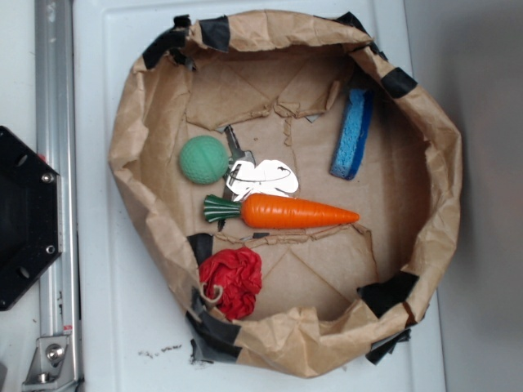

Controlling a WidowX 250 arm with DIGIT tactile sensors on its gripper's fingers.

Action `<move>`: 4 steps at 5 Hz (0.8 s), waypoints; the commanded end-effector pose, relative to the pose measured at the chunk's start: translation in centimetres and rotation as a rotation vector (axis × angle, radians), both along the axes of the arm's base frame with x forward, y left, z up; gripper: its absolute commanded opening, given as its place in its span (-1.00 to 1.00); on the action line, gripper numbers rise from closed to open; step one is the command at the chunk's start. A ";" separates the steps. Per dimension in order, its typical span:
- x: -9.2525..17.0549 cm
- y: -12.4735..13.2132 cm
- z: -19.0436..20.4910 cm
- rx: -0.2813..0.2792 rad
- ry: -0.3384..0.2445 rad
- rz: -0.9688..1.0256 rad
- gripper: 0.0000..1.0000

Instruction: Grab the blue sponge.

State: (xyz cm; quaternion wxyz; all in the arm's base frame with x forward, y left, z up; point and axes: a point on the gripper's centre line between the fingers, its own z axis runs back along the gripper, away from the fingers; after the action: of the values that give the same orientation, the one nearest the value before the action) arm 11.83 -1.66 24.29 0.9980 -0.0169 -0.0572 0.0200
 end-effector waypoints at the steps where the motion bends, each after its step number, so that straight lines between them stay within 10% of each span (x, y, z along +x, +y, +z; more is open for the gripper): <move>1: 0.0 0.0 0.0 0.000 0.000 0.000 1.00; 2: 5.0 2.8 -4.4 0.137 0.066 0.223 1.00; 4: 13.7 4.0 -8.9 0.193 -0.026 0.363 1.00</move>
State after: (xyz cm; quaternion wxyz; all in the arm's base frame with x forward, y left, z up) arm 24.75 2.51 13.86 0.9741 0.0926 -0.0479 0.2005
